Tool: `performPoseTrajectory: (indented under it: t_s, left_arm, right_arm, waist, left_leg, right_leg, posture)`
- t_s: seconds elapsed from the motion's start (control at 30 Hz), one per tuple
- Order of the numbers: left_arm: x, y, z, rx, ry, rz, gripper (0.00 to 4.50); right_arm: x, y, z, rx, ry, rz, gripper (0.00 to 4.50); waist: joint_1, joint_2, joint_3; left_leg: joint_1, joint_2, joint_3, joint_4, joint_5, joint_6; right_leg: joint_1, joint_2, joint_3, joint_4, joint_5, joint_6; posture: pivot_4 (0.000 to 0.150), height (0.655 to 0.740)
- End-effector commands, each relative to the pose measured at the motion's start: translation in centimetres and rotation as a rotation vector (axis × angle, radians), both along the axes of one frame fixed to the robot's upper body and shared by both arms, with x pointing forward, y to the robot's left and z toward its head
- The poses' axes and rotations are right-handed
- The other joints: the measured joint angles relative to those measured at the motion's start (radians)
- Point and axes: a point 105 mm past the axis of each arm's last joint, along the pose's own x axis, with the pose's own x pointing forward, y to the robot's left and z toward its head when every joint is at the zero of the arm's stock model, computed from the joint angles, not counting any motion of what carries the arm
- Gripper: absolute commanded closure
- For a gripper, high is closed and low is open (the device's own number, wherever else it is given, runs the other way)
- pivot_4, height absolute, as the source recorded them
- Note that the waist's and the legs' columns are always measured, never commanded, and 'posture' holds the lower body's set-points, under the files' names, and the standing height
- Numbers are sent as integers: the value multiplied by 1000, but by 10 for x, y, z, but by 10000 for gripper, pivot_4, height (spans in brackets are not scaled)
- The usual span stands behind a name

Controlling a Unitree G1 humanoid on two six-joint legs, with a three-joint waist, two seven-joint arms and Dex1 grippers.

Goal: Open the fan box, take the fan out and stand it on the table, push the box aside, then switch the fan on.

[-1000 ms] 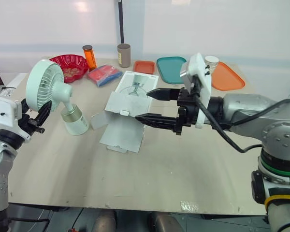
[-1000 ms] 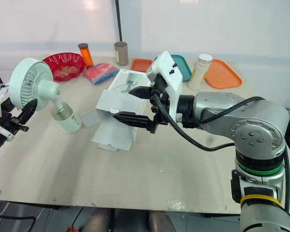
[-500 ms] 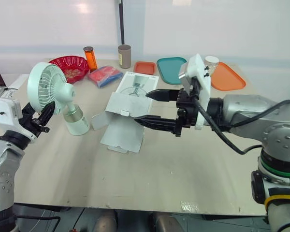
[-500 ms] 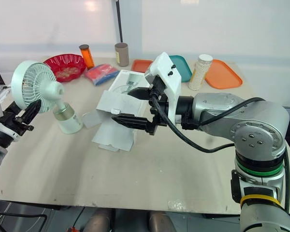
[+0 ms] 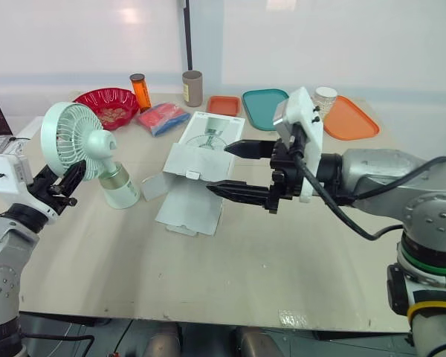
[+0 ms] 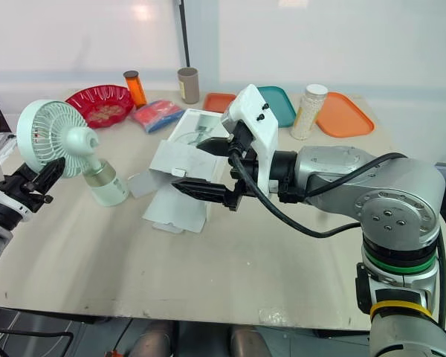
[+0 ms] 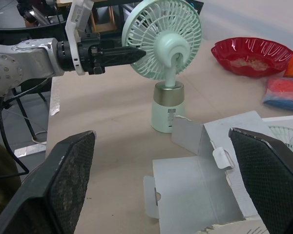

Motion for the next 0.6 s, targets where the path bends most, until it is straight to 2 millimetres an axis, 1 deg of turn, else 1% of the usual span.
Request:
performPoseTrajectory:
  t_s: [0.03,0.27,0.43,0.5,0.57,0.6]
  left_arm:
    - [4,-6,-41,-53,184,-30,25142]
    - [9,-11,-32,-45,166,-51,25142]
    - [10,-11,-28,-49,159,-53,25142]
    - [10,-10,-28,-46,155,-48,15353]
    - [10,-9,-27,-39,151,-39,9484]
    - [10,-8,-26,-34,149,-35,5331]
  right_arm:
    - [-6,1,5,13,-34,16,0]
    - [-6,1,5,15,-34,9,0]
    - [-7,1,4,18,-35,7,0]
    - [-7,1,5,19,-37,7,0]
    - [-7,1,5,19,-38,8,0]
    - [-7,1,5,18,-38,8,0]
  waist:
    - [0,0,0]
    - [2,0,0]
    - [5,0,0]
    - [6,0,0]
    - [3,-2,2]
    - [0,-7,5]
  left_leg:
    - [0,0,0,0,0,0]
    - [0,-1,0,-1,0,0]
    - [0,-2,0,-1,0,0]
    - [0,-2,0,-1,0,0]
    - [0,-3,1,-2,0,0]
    - [-1,-3,1,-2,0,0]
  right_leg:
    - [0,0,0,0,0,0]
    - [0,-1,0,-1,0,1]
    - [0,-2,0,-2,-1,1]
    - [0,-2,0,-2,-1,1]
    - [0,-2,1,-3,-1,1]
    - [-1,-2,1,-3,-1,1]
  posture:
    - [1500,7400]
    - [1500,7400]
    - [1500,7400]
    - [1500,7400]
    - [1500,7400]
    - [1500,7400]
